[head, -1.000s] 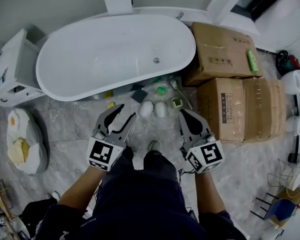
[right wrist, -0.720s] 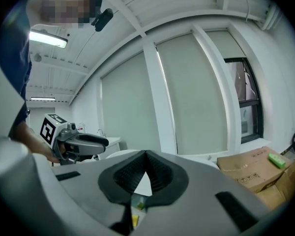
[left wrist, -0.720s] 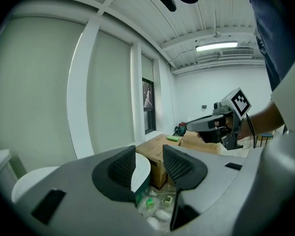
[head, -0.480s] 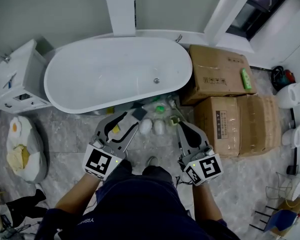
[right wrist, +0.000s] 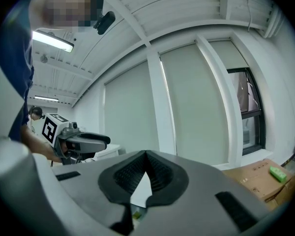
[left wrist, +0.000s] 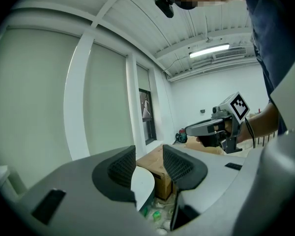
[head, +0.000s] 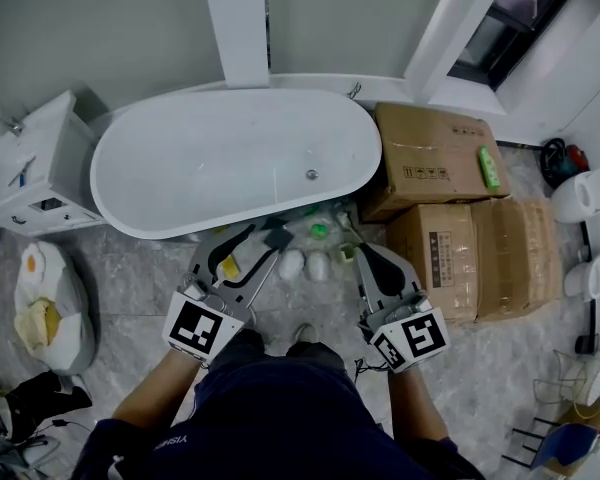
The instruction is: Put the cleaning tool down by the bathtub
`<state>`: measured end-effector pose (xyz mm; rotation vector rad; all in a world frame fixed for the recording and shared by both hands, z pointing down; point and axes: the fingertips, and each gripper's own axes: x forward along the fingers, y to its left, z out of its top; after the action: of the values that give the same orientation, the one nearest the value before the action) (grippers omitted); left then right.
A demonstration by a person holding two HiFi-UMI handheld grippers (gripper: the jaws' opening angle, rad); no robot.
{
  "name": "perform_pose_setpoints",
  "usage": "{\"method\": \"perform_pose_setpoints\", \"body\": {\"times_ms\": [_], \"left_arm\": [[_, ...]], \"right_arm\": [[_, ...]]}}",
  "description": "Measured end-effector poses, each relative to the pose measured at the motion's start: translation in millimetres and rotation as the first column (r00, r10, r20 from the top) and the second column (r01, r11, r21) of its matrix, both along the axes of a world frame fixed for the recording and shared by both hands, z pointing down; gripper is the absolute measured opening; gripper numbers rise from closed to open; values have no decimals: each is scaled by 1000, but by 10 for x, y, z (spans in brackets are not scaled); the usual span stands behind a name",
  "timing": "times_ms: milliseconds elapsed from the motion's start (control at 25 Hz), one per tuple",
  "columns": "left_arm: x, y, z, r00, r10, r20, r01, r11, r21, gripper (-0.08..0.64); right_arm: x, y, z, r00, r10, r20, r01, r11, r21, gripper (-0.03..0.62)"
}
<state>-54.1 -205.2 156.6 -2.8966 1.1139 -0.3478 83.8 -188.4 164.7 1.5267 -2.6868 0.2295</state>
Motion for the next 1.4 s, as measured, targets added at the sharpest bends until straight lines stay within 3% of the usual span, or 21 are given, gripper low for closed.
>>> {"method": "perform_pose_setpoints", "body": {"times_ms": [360, 720, 1400], "left_arm": [[45, -49, 24, 1000, -5, -5, 5, 1000, -9, 173], [85, -45, 17, 1000, -9, -17, 9, 1000, -1, 78], [147, -16, -28, 1000, -17, -18, 17, 1000, 5, 40]], "right_arm": [[-19, -31, -19, 1000, -17, -6, 17, 1000, 4, 5], [-55, -32, -45, 1000, -25, -3, 25, 1000, 10, 5], [-50, 8, -53, 999, -43, 10, 43, 999, 8, 5]]}}
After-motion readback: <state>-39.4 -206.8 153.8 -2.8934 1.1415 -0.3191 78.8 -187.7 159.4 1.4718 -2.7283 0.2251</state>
